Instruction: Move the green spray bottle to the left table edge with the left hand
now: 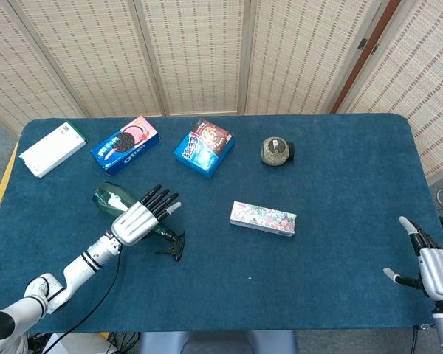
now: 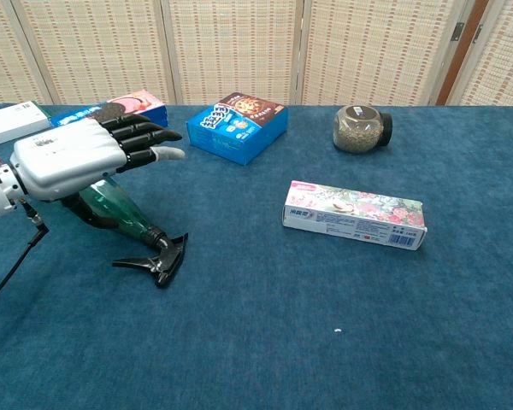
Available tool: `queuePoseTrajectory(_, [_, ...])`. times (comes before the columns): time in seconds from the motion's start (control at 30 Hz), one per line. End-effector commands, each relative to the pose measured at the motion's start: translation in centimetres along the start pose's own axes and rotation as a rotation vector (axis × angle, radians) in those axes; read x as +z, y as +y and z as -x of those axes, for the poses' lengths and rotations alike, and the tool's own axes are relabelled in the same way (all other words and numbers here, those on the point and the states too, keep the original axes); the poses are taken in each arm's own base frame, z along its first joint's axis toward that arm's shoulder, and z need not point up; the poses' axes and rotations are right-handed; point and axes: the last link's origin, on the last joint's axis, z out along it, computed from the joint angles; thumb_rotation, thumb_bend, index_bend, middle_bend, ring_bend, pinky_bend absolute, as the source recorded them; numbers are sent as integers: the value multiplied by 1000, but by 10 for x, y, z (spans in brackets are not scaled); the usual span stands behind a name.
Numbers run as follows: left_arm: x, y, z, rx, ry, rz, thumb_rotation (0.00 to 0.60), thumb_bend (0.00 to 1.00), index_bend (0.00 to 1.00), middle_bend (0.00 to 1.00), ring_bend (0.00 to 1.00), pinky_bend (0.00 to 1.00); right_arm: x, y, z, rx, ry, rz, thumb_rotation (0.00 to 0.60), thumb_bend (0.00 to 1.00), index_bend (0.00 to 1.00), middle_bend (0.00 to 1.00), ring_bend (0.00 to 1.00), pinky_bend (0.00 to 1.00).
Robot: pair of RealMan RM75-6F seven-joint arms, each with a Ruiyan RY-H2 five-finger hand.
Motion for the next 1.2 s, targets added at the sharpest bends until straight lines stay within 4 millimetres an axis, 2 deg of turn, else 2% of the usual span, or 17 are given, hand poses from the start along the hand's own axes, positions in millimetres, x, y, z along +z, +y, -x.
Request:
queuePoseTrajectory(0.03, [-6, -2, 0, -1, -12, -8, 600, 0, 0, 0, 0, 0, 0, 0, 0, 1, 1, -1, 600, 0, 96, 155, 209, 412])
queuePoseTrajectory(0.2, [-18, -8, -5, -1, -24, -20, 600, 0, 0, 0, 0, 0, 0, 0, 1, 3, 1, -3, 600, 0, 96, 155, 209, 412])
queuePoseTrajectory(0.53, [-40, -33, -19, 25, -102, -36, 600, 0, 0, 0, 0, 0, 4, -4, -5, -7, 19, -22, 600, 0, 96, 155, 209, 412])
queuePoseTrajectory(0.77, [-45, -46, -17, 44, -177, -28, 600, 0, 0, 0, 0, 0, 8, -8, -16, -21, 36, -36, 600, 0, 103, 155, 209, 412])
queuePoseTrajectory(1.03, [-43, -56, -15, 61, -277, -70, 600, 3, 0, 0, 0, 0, 9, -7, -12, -19, 16, -30, 600, 0, 106, 156, 209, 412])
queuePoseTrajectory(1.1, [-42, -57, -16, 68, -301, -78, 600, 105, 0, 0, 0, 0, 8, -7, -11, -18, 14, -29, 600, 0, 106, 156, 209, 412])
queuePoseTrajectory(1.2, [-42, -59, -17, 76, -329, -92, 600, 433, 0, 0, 0, 0, 7, -7, -11, -17, 14, -27, 600, 0, 106, 156, 209, 412])
